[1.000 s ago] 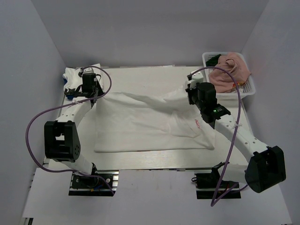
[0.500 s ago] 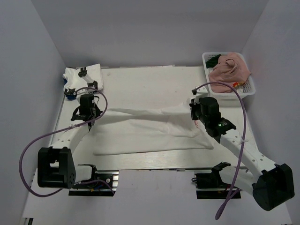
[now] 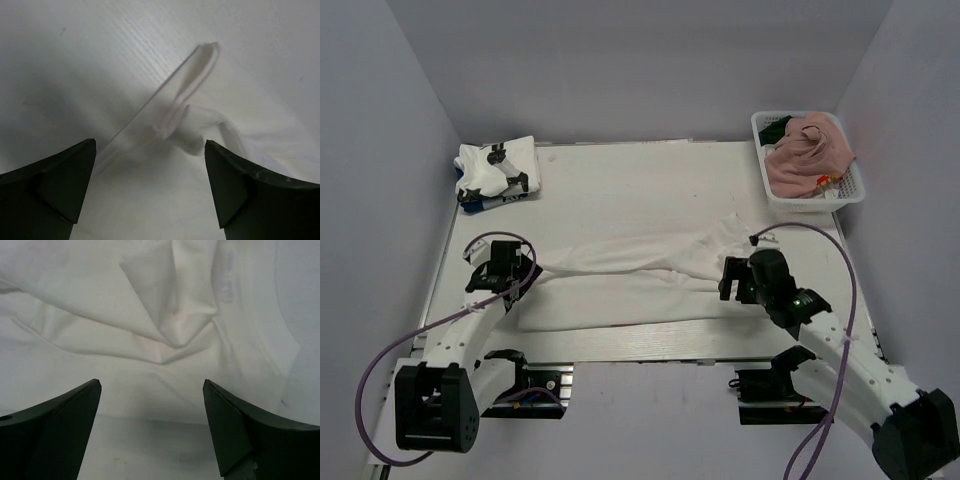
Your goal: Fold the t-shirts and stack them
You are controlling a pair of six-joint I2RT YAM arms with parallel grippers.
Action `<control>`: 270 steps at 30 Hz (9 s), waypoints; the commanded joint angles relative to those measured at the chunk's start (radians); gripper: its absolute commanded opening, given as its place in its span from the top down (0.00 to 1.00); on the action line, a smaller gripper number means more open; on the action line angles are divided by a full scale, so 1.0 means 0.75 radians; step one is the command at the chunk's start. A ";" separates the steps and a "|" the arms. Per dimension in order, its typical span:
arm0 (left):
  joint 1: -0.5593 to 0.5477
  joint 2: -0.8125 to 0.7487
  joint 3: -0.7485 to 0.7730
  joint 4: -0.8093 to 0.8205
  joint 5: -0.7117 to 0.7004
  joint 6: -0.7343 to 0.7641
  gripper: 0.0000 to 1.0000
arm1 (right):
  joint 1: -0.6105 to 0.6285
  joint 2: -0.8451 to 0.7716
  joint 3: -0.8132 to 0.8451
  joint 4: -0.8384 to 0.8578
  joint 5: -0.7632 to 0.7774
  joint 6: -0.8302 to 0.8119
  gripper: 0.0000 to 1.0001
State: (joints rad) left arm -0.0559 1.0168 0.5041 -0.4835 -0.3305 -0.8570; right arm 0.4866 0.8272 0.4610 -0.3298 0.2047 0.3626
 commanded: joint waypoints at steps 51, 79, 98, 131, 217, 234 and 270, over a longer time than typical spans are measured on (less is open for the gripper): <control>0.003 0.565 0.862 -0.167 0.120 0.063 1.00 | -0.009 0.773 0.678 -0.016 0.502 0.010 1.00; 0.005 0.090 0.316 -0.294 0.054 -0.121 0.00 | -0.009 -0.344 0.011 -0.193 0.374 0.304 0.10; 0.017 0.526 0.330 -0.049 0.297 0.085 0.00 | -0.004 0.729 0.355 0.356 -0.097 -0.211 0.16; -0.263 0.843 0.680 -0.374 0.404 0.398 0.00 | -0.035 0.592 0.199 0.002 -0.025 0.355 0.10; -1.130 0.499 0.207 0.084 0.966 0.149 0.12 | -0.115 0.173 0.215 -0.108 -0.456 0.165 0.10; -1.187 0.530 0.201 -0.069 0.688 0.050 0.34 | -0.056 0.069 -0.130 -0.331 -0.903 0.247 0.10; -1.214 0.391 0.376 -0.145 0.772 0.005 1.00 | 0.104 0.058 0.035 -0.297 -0.801 0.261 1.00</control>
State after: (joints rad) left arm -0.9836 1.3277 0.6529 -0.5308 0.3351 -0.8921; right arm 0.5644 0.8440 0.4015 -0.6037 -0.4217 0.5617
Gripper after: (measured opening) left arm 0.026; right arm 0.029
